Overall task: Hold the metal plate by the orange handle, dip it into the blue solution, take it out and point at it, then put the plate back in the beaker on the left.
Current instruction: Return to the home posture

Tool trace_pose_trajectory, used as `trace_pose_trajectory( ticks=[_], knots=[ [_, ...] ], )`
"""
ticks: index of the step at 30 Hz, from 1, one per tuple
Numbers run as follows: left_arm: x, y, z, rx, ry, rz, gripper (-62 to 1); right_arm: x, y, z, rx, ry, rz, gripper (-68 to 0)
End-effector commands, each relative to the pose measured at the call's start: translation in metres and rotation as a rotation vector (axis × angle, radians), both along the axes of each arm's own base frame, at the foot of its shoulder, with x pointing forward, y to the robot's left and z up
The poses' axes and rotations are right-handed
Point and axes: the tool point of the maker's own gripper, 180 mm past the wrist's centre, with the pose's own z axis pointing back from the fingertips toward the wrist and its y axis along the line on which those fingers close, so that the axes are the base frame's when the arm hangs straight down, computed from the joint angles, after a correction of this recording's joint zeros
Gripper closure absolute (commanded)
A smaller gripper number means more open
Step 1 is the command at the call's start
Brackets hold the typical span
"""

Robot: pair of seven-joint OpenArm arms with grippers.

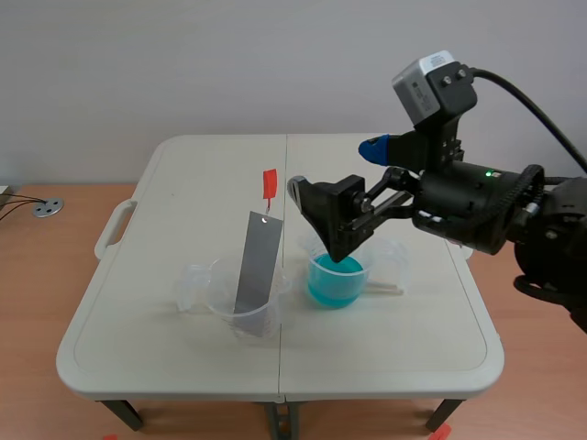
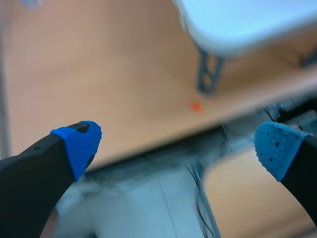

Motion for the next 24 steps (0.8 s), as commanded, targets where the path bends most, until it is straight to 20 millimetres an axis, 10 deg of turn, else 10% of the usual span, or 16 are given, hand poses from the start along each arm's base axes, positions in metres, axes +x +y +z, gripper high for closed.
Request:
trace_pose_trajectory(
  ticks=[1,16,24],
  knots=[
    [0.011,-0.006,0.016,-0.027,-0.078,-0.003,-62.3,0.002,-0.012,0.016,0.019,-0.047,-0.029,-66.4],
    [0.071,-0.09,0.116,-0.159,-0.501,-0.137,-62.3,-0.047,-0.062,0.024,-0.028,-0.069,-0.113,-66.3],
    [0.08,-0.147,0.114,-0.147,-0.532,-0.223,-62.3,-0.069,-0.083,0.022,-0.06,-0.064,-0.159,-66.3]
  ],
)
